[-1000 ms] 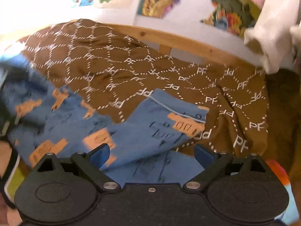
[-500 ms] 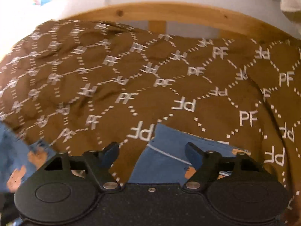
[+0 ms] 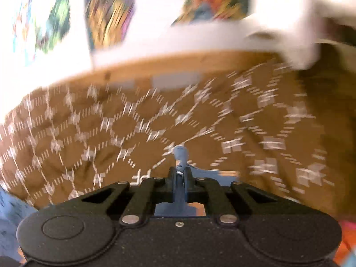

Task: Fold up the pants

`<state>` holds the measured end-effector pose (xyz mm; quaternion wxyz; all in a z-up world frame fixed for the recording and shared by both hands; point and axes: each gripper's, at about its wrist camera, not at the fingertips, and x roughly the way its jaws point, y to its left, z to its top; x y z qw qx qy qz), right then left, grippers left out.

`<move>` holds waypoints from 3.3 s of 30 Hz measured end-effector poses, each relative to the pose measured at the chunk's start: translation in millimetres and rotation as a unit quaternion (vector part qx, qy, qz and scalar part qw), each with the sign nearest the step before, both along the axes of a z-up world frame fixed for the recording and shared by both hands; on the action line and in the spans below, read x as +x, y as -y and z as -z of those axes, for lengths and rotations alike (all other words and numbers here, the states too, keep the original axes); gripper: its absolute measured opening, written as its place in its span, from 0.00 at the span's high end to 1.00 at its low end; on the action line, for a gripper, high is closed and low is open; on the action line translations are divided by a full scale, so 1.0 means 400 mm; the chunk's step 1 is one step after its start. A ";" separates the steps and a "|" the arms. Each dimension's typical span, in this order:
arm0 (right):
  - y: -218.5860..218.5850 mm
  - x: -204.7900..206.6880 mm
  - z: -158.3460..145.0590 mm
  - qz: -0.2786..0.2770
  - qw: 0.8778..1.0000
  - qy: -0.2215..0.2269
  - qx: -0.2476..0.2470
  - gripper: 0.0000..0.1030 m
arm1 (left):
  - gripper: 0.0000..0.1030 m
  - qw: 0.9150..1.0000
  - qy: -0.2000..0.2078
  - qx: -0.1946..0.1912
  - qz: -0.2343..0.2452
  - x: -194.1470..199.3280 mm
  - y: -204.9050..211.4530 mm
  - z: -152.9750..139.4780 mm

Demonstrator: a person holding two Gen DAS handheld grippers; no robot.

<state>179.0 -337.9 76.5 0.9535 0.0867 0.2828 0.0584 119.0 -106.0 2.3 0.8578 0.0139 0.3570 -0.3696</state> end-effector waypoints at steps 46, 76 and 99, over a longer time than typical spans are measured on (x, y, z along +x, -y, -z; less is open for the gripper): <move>0.318 -0.377 0.215 0.231 0.962 0.019 0.143 0.93 | 0.88 0.969 0.054 0.163 0.180 0.274 0.579 -0.032; 0.298 -0.395 0.214 0.213 0.969 -0.022 0.120 0.72 | 0.49 0.959 -0.012 0.202 0.199 0.340 0.612 -0.003; 0.272 -0.422 0.173 0.224 0.971 0.054 0.058 0.94 | 0.91 0.969 0.068 0.137 0.195 0.264 0.598 -0.112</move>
